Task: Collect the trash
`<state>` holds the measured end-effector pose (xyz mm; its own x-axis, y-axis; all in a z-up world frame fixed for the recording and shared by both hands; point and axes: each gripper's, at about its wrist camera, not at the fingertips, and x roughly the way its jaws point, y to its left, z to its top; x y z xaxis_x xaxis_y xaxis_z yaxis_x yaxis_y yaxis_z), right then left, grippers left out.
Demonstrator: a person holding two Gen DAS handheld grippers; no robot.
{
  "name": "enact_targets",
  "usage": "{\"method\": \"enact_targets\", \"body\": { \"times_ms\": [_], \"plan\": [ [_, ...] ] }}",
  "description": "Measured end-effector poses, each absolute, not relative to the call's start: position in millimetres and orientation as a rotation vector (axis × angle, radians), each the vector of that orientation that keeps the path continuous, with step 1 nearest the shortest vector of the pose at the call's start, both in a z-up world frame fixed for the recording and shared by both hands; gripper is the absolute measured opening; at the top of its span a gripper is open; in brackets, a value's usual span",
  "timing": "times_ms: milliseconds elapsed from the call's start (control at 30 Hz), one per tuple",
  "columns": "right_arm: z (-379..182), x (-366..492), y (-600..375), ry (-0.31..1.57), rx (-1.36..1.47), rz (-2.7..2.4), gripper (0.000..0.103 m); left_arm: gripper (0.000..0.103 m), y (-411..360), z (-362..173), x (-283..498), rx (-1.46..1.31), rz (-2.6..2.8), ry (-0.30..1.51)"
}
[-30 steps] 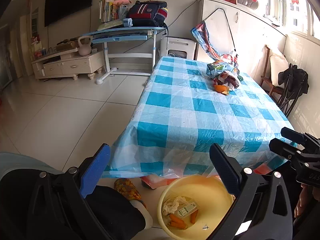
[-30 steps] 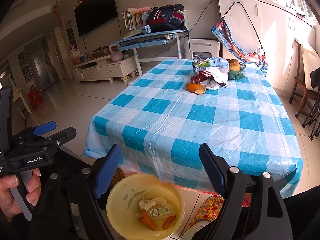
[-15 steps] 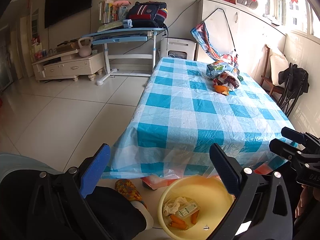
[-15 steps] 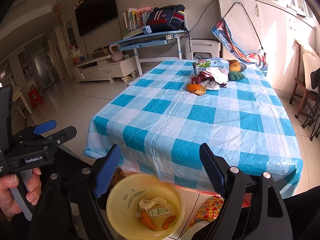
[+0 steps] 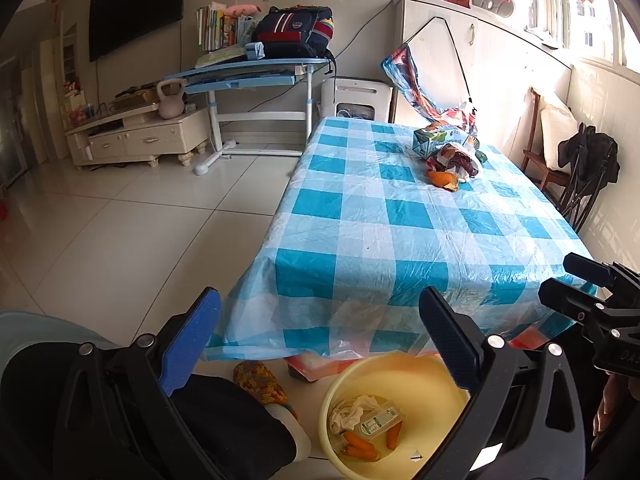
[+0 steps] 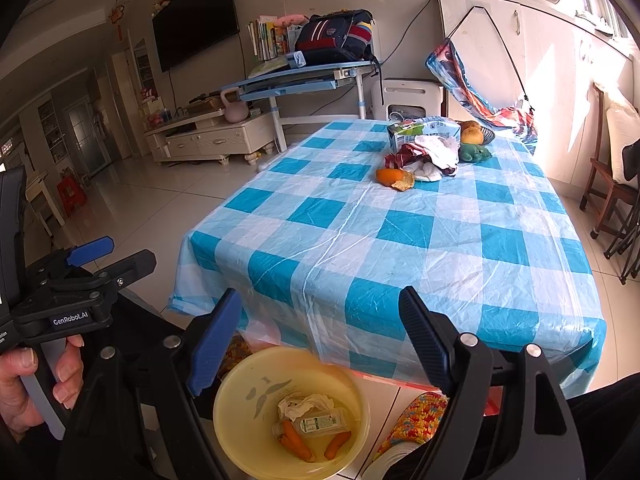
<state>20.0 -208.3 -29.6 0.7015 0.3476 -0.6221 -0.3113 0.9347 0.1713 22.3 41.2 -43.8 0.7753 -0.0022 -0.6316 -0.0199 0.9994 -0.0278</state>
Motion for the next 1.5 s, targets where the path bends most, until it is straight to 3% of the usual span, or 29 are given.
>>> {"method": "enact_targets", "body": {
  "times_ms": [1500],
  "plan": [
    [-28.2, 16.2, -200.2, 0.699, 0.024, 0.385, 0.078, 0.096, 33.5, -44.6, 19.9, 0.012, -0.005, 0.684]
  ]
}}
